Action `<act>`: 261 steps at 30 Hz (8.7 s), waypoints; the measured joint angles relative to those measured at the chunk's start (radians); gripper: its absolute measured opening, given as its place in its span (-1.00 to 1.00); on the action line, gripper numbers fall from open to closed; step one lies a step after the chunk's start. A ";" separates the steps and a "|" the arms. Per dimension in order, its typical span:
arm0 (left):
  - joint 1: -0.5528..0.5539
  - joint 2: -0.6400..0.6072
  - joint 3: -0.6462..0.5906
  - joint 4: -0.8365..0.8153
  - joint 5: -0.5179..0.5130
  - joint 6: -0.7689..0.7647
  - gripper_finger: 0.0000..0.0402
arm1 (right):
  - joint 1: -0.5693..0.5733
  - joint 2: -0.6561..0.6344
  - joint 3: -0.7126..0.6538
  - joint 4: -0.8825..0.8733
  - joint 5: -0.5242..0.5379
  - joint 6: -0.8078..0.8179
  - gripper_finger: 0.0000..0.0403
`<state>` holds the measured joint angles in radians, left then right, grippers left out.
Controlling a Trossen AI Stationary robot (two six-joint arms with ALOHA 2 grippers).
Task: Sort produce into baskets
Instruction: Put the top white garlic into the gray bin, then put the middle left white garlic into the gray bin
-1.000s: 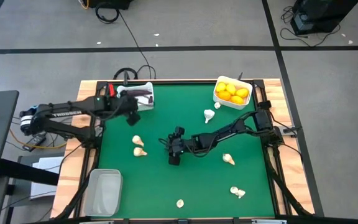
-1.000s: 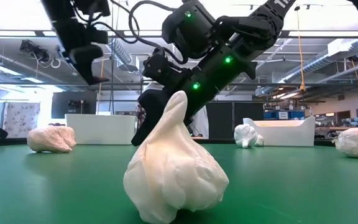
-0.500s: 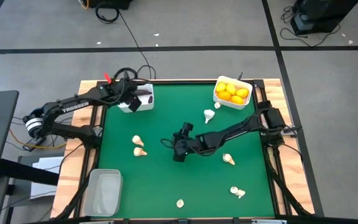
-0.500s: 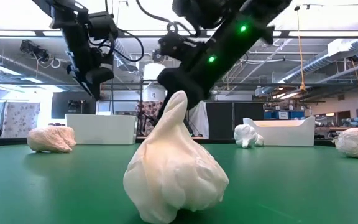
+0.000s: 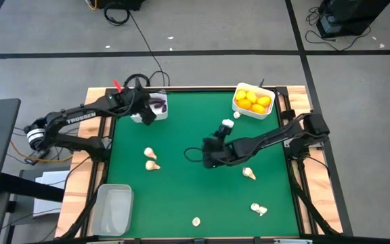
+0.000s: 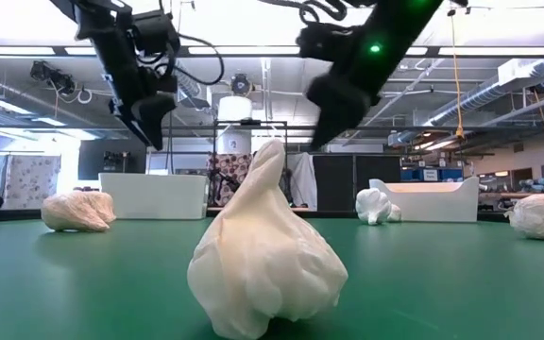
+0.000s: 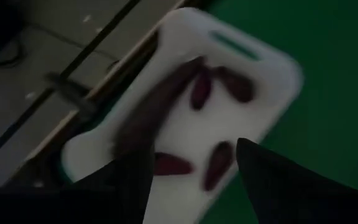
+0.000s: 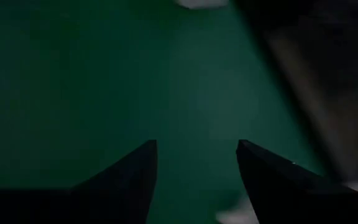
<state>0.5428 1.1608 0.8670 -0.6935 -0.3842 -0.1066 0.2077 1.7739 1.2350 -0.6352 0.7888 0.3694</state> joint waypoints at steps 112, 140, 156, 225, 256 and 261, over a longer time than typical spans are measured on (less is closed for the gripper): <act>-0.827 0.278 -0.228 1.156 -0.252 0.315 -0.16 | -0.050 -0.188 -0.329 0.687 -0.669 -0.030 0.27; -1.095 0.013 0.100 -0.502 0.794 -0.806 -0.14 | -0.071 -0.188 -0.481 0.892 -0.442 0.041 0.44; -1.193 0.014 -0.076 -0.314 0.805 -1.061 0.31 | -0.080 -0.188 -0.491 0.989 -0.469 0.032 0.44; -0.693 0.014 -0.366 0.117 0.032 -0.710 0.06 | -0.080 -0.189 -0.491 0.997 -0.469 0.047 0.44; -0.873 0.013 0.223 -0.703 0.583 -0.534 -0.27 | -0.081 -0.189 -0.491 0.969 -0.476 -0.006 0.44; -0.995 0.014 0.169 -0.667 0.745 -0.713 -0.27 | -0.081 -0.189 -0.491 0.969 -0.476 -0.005 0.44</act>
<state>-0.4519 1.1744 1.0362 -1.3605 0.3604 -0.8200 0.1265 1.5848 0.7441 0.3336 0.3126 0.3649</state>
